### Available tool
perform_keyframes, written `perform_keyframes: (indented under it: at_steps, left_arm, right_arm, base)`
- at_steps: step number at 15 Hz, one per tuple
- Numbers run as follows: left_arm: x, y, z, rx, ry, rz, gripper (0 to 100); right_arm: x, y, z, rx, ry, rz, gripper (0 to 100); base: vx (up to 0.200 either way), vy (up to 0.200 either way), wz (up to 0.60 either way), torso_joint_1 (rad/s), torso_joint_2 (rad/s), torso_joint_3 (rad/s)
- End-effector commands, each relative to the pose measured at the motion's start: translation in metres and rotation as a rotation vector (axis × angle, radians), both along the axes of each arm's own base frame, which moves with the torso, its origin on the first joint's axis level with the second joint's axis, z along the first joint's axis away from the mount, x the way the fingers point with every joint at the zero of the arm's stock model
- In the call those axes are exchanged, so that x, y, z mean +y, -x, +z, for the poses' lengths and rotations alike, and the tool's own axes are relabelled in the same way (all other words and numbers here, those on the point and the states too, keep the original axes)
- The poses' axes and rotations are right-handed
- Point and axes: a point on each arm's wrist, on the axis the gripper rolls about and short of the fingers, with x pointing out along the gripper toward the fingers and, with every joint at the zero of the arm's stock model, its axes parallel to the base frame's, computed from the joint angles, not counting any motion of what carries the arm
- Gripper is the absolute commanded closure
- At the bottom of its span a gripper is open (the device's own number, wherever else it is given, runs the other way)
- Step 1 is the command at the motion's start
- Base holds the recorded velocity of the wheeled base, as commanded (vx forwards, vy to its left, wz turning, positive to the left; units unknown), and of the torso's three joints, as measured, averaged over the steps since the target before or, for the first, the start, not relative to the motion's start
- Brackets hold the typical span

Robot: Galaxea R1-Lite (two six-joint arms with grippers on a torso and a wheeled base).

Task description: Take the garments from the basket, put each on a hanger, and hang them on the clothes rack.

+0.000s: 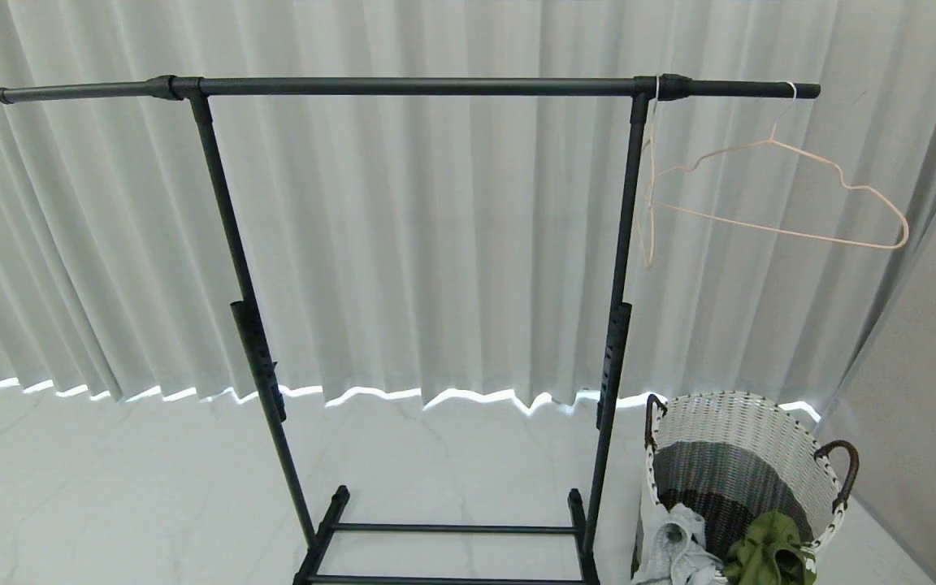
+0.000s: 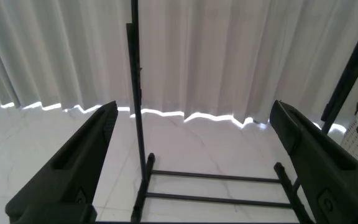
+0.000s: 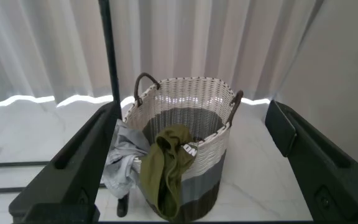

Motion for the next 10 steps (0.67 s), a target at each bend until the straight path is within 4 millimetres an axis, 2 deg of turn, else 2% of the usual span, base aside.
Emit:
perform_keyframes:
  at_steps: [1, 7, 10]
  left_arm:
    - [0.0, -0.0001, 0.0001, 0.001, 0.0, 0.0, 0]
    - [0.0, 0.0, 0.0, 0.0, -0.001, 0.001, 0]
    - [0.0, 0.0, 0.0, 0.0, -0.003, 0.0, 0]
  right_arm:
    - [0.0, -0.0001, -0.0004, 0.001, 0.0, 0.001, 0]
    - [0.0, -0.0001, -0.0004, 0.001, -0.002, 0.001, 0]
    - [0.0, 0.0, 0.0001, -0.001, -0.006, 0.001, 0]
  base:
    - [0.2, 0.0, 0.0, 0.002, 0.0, 0.002]
    - [0.2, 0.0, 0.0, 0.002, 0.0, 0.002]
    - [0.0, 0.0, 0.0, 0.0, 0.0, 0.0]
